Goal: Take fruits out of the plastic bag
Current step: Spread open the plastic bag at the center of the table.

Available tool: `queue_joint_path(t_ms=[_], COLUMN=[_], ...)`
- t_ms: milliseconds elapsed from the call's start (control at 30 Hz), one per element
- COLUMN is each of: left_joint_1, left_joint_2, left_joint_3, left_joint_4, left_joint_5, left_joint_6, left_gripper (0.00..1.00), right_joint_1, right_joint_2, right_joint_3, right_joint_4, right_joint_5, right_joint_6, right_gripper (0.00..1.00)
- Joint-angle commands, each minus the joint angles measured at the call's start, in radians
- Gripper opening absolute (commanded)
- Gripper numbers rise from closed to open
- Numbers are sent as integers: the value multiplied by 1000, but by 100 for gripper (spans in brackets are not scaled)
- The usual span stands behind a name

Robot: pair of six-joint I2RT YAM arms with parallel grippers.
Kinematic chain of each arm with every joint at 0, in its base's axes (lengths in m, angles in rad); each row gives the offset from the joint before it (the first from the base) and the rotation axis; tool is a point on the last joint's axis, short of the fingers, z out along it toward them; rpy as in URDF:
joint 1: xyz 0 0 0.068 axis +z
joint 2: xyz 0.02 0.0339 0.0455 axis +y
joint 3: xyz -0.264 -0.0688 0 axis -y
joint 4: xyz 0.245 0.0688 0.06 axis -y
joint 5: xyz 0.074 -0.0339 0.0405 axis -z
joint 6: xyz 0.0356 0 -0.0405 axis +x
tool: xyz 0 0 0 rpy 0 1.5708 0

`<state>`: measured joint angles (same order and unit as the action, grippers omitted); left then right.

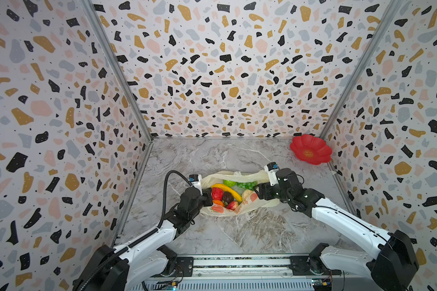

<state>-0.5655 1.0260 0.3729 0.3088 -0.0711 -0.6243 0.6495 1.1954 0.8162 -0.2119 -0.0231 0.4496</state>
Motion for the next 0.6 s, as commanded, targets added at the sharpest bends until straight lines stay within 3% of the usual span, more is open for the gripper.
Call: queue_joint_path(t_ms=[0,167,300,400,467,567], left_joint_1=[-24,-42,-42,-39,-26,49], left_joint_2=[-13,-39,-39,-39,-46,-56], left_joint_3=[19,-11,-20,-33,-45,-65], left_joint_4=[44,67,61,67,80,116], left_joint_5=[15,47,65,69,68,124], left_joint_6=[25,53,56,48,32,-10], left_gripper=[0,0,0,0,0,0], right_joint_1=[-1,-5,-7,-40,-112,-235], right_joint_2=[64,170,222,198,137,43], right_joint_3=[17,64,82,37,-55,-194], right_joint_4=[-26,22,47,94,185,318], right_joint_5=[124,90,54,-29,-161,-357], right_joint_6=[25,15,16,19,33,41], right_gripper=[79,77,54,22,7,0])
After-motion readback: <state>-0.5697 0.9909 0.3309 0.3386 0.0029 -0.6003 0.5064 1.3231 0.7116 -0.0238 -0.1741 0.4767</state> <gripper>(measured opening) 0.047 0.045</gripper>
